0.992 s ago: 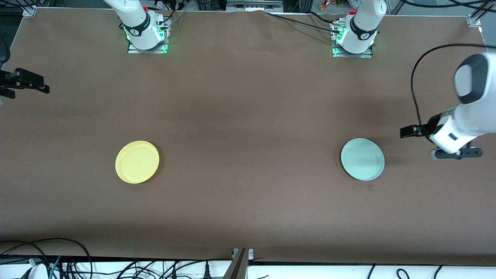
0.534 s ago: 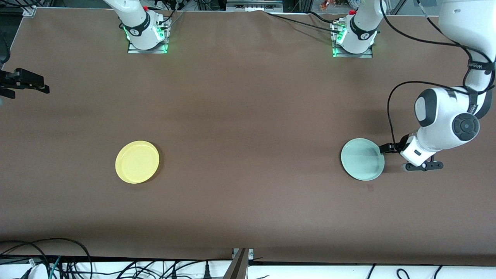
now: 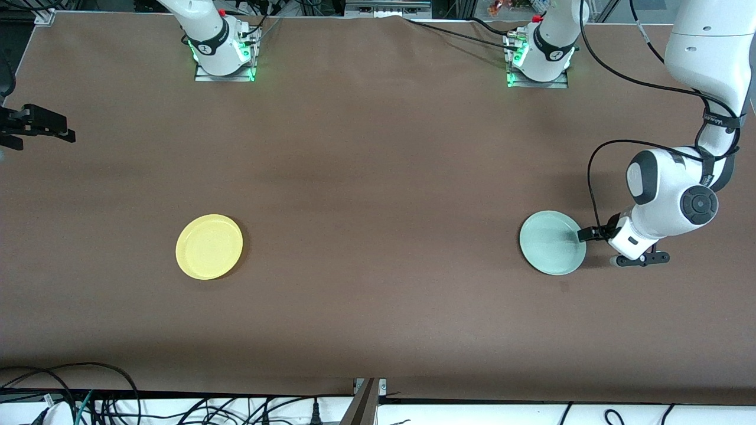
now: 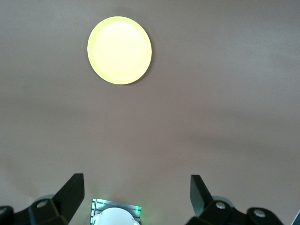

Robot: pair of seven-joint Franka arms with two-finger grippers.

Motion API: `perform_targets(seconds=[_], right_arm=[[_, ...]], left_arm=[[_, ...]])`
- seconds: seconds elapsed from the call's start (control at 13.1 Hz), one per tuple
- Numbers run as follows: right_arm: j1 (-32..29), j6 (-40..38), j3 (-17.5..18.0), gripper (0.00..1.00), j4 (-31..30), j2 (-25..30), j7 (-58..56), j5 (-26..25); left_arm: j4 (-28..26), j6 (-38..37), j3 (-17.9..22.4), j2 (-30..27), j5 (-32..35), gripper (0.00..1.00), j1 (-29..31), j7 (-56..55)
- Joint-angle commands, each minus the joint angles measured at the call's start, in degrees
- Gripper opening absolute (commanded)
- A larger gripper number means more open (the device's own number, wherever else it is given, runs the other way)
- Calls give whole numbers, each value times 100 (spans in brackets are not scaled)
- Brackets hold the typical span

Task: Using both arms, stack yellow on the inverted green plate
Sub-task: 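Reach the left gripper down to the rim of the green plate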

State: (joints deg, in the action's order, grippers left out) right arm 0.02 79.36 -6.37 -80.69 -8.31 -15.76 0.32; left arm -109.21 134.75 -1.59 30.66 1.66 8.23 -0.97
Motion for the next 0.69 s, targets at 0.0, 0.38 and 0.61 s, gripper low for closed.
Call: perform_targets(seconds=[0.0,0.38,0.61], right_arm=[[-11,-8,13,100,-26,49,12,-41],[-11,-8,13,100,-26,49,12,-32],[-11,-8,13,100,-26,49,12,-41]], left_arm=[[111,34,-52,115,142,87,56,114],[128,52,-52,274,107,50,48,150],[155,52,-78,274,98,45,30,150]])
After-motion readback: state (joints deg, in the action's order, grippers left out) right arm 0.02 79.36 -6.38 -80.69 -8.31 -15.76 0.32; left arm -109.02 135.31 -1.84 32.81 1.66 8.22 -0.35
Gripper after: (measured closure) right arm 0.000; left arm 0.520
